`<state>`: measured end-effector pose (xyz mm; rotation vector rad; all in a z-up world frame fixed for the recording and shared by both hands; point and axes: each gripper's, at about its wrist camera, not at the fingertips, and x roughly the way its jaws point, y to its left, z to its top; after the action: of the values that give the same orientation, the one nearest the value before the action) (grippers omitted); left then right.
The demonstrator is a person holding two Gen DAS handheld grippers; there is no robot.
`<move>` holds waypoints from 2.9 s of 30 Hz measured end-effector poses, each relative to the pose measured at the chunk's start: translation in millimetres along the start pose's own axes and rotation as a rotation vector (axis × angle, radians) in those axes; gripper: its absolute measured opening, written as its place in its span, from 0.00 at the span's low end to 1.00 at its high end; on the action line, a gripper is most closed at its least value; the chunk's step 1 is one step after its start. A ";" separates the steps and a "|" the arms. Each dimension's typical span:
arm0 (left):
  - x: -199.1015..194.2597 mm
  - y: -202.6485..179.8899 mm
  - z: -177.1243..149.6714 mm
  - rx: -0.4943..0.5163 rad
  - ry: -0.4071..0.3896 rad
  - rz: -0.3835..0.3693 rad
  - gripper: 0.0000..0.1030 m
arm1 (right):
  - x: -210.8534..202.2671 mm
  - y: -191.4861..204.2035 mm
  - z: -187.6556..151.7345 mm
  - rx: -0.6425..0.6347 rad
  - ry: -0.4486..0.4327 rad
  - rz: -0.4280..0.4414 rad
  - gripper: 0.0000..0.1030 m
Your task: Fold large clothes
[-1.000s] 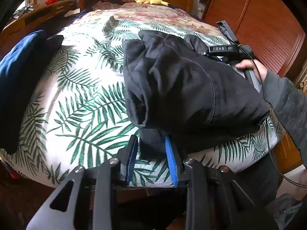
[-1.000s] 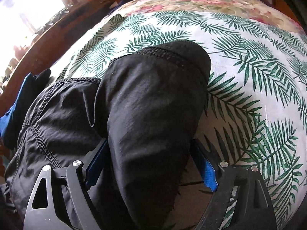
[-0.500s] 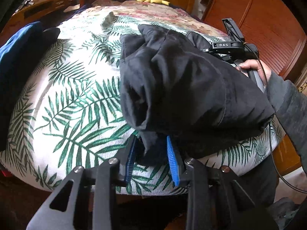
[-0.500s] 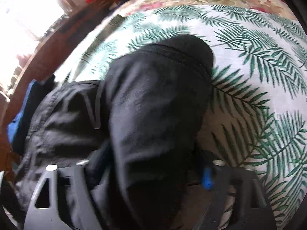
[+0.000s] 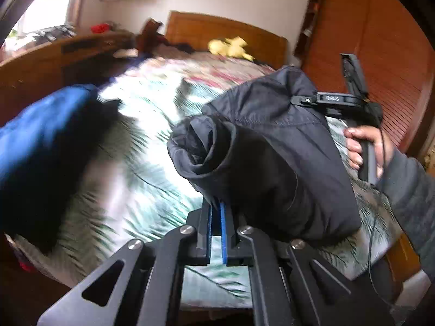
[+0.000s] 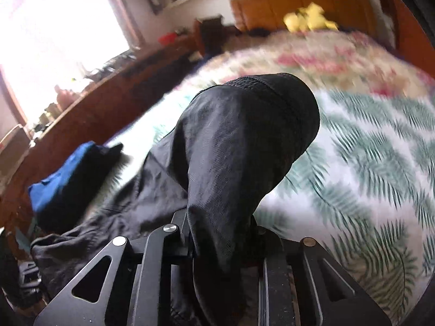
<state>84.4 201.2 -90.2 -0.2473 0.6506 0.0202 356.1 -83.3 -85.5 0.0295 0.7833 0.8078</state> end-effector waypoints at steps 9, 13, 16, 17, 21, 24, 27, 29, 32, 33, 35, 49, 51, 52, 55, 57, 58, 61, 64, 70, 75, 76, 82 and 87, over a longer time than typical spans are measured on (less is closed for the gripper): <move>-80.1 100.9 66.2 -0.020 -0.170 0.235 0.03 | 35.4 141.4 79.0 -0.138 -0.081 0.172 0.18; -116.4 157.5 90.3 -0.049 -0.220 0.383 0.03 | 64.2 213.4 112.6 -0.192 -0.088 0.244 0.18; -134.2 199.2 103.0 -0.087 -0.226 0.482 0.03 | 90.4 268.8 129.1 -0.233 -0.080 0.293 0.18; -136.6 211.7 104.5 -0.098 -0.224 0.509 0.03 | 102.6 291.7 133.6 -0.242 -0.071 0.313 0.18; -146.6 259.9 108.4 -0.133 -0.204 0.633 0.03 | 138.9 346.6 141.1 -0.235 -0.042 0.363 0.18; -140.0 288.2 103.3 -0.167 -0.163 0.687 0.03 | 170.6 371.3 137.9 -0.198 0.014 0.382 0.18; -125.3 312.7 86.8 -0.201 -0.100 0.712 0.03 | 201.7 385.1 120.8 -0.185 0.088 0.358 0.19; -122.3 318.3 79.2 -0.217 -0.085 0.713 0.03 | 223.5 386.5 103.8 -0.186 0.144 0.327 0.22; -120.7 319.8 69.0 -0.221 -0.084 0.720 0.03 | 252.6 375.7 72.0 -0.184 0.226 0.265 0.28; -122.2 312.4 68.0 -0.215 -0.084 0.721 0.03 | 256.3 370.5 65.0 -0.181 0.232 0.246 0.30; -123.4 311.4 65.2 -0.213 -0.082 0.719 0.03 | 257.0 359.4 58.9 -0.177 0.227 0.243 0.34; -159.1 287.4 52.5 -0.227 -0.121 0.722 0.07 | 149.3 346.9 44.7 -0.379 0.066 0.183 0.51; -164.2 271.9 54.0 -0.198 -0.140 0.717 0.08 | 126.1 342.0 41.0 -0.375 0.045 0.197 0.53; -166.5 262.5 54.7 -0.183 -0.150 0.709 0.08 | 114.7 339.3 38.8 -0.372 0.033 0.204 0.54; -169.5 234.9 59.0 -0.149 -0.175 0.673 0.08 | 85.0 333.1 32.6 -0.374 0.004 0.208 0.56; -168.8 214.9 61.6 -0.128 -0.181 0.651 0.09 | 63.7 327.2 26.4 -0.383 -0.015 0.204 0.57; -168.5 208.7 62.0 -0.121 -0.182 0.647 0.09 | 51.6 321.7 23.1 -0.382 -0.027 0.195 0.57; -163.9 171.7 64.3 -0.088 -0.203 0.614 0.09 | 21.4 304.0 14.8 -0.364 -0.060 0.182 0.59; -153.4 136.6 67.7 -0.055 -0.204 0.586 0.09 | -7.6 286.1 5.2 -0.355 -0.094 0.153 0.62; -124.9 59.1 72.8 -0.003 -0.204 0.439 0.10 | -65.6 240.7 -22.2 -0.340 -0.141 0.081 0.75; -104.9 -1.9 72.8 0.035 -0.200 0.325 0.10 | -113.6 201.7 -48.6 -0.300 -0.180 0.002 0.82; -100.5 -15.4 71.6 0.042 -0.197 0.296 0.10 | -125.1 193.3 -54.4 -0.287 -0.190 -0.014 0.82; -79.0 -73.2 60.8 0.073 -0.166 0.187 0.12 | -172.8 159.9 -79.8 -0.248 -0.227 -0.071 0.83; -64.7 -112.3 54.3 0.103 -0.150 0.138 0.13 | -203.0 136.8 -95.4 -0.215 -0.249 -0.141 0.84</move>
<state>76.1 108.7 15.3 -0.1000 0.5170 0.1365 120.5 -145.2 12.8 -0.1142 0.4553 0.7343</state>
